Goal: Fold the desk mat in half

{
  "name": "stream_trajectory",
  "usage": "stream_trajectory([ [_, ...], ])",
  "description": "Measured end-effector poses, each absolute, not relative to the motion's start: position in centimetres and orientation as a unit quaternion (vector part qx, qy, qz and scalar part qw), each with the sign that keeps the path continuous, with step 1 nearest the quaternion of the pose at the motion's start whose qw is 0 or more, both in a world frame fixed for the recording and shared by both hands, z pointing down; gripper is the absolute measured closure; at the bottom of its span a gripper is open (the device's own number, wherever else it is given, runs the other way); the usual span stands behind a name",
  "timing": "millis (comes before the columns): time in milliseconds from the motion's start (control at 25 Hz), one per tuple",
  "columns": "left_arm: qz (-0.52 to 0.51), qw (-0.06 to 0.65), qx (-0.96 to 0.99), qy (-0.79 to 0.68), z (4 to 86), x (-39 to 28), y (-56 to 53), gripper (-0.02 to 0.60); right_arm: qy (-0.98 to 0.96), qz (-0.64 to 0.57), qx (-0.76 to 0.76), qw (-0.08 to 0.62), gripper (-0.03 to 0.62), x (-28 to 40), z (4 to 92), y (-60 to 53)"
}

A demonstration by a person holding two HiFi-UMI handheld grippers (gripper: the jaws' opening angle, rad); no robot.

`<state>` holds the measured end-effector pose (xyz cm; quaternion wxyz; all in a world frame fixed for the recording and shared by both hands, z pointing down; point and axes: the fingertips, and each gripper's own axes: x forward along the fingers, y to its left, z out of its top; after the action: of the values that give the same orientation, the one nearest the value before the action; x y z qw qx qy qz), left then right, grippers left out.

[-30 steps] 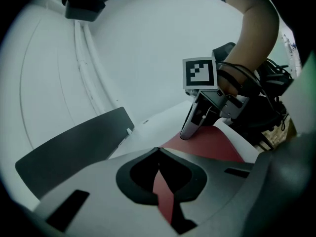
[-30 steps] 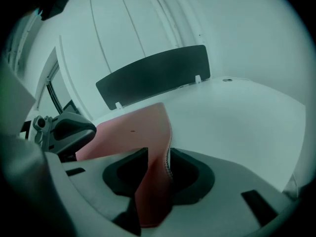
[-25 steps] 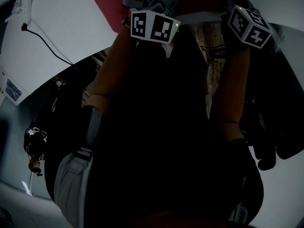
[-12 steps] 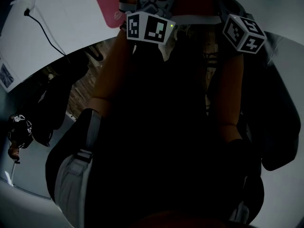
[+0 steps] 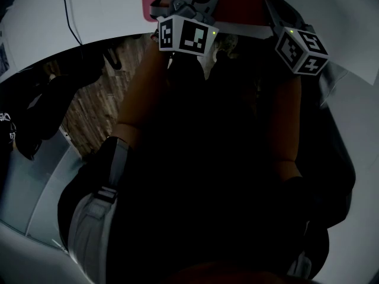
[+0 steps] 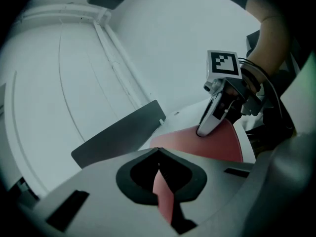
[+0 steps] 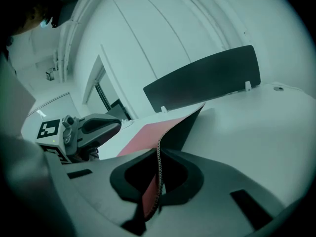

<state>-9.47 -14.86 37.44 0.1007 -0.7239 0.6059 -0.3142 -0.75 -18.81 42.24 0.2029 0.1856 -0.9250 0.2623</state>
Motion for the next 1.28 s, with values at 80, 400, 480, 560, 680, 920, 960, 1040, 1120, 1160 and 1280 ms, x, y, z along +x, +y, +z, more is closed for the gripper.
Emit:
stream_trajectory([
  [80, -0.315, 0.103, -0.713, 0.618, 36.7, -10.1, -14.0, 0.569, -0.931, 0.257, 0.171, 0.197, 0.554, -1.4, 41.4, -18.2],
  [400, -0.313, 0.105, -0.691, 0.643, 34.7, -13.9, -9.7, 0.569, -0.943, 0.235, 0.141, 0.188, 0.554, -5.5, 38.7, -15.4],
  [480, -0.313, 0.107, -0.69, 0.644, 34.5, -15.0, -8.6, 0.569, -0.944, 0.231, 0.14, 0.187, 0.554, -6.6, 38.4, -14.4],
  [560, -0.311, 0.108, -0.688, 0.647, 34.3, -16.1, -7.5, 0.569, -0.945, 0.228, 0.14, 0.188, 0.554, -7.8, 38.3, -13.3],
  [680, -0.306, 0.107, -0.685, 0.652, 34.1, -17.9, -5.9, 0.569, -0.946, 0.223, 0.138, 0.193, 0.554, -9.6, 38.0, -11.7],
  [920, -0.299, 0.103, -0.685, 0.656, 34.3, -21.6, -3.2, 0.569, -0.946, 0.213, 0.132, 0.205, 0.554, -14.1, 38.0, -8.9],
  [960, -0.297, 0.103, -0.685, 0.657, 34.3, -22.2, -2.9, 0.569, -0.946, 0.213, 0.131, 0.206, 0.554, -14.9, 38.1, -8.5],
  [1040, -0.296, 0.104, -0.685, 0.657, 34.4, -23.4, -2.2, 0.569, -0.946, 0.213, 0.128, 0.208, 0.554, -16.6, 38.2, -7.7],
  [1120, -0.295, 0.103, -0.685, 0.658, 34.5, -24.6, -1.6, 0.569, -0.945, 0.211, 0.123, 0.217, 0.554, -18.2, 38.7, -6.6],
  [1160, -0.295, 0.102, -0.685, 0.658, 34.6, -25.1, -1.2, 0.569, -0.944, 0.209, 0.121, 0.225, 0.554, -18.9, 39.2, -6.0],
  [1280, -0.294, 0.098, -0.685, 0.659, 35.1, -26.3, -0.2, 0.569, -0.936, 0.213, 0.122, 0.253, 0.554, -20.8, 41.1, -4.6],
])
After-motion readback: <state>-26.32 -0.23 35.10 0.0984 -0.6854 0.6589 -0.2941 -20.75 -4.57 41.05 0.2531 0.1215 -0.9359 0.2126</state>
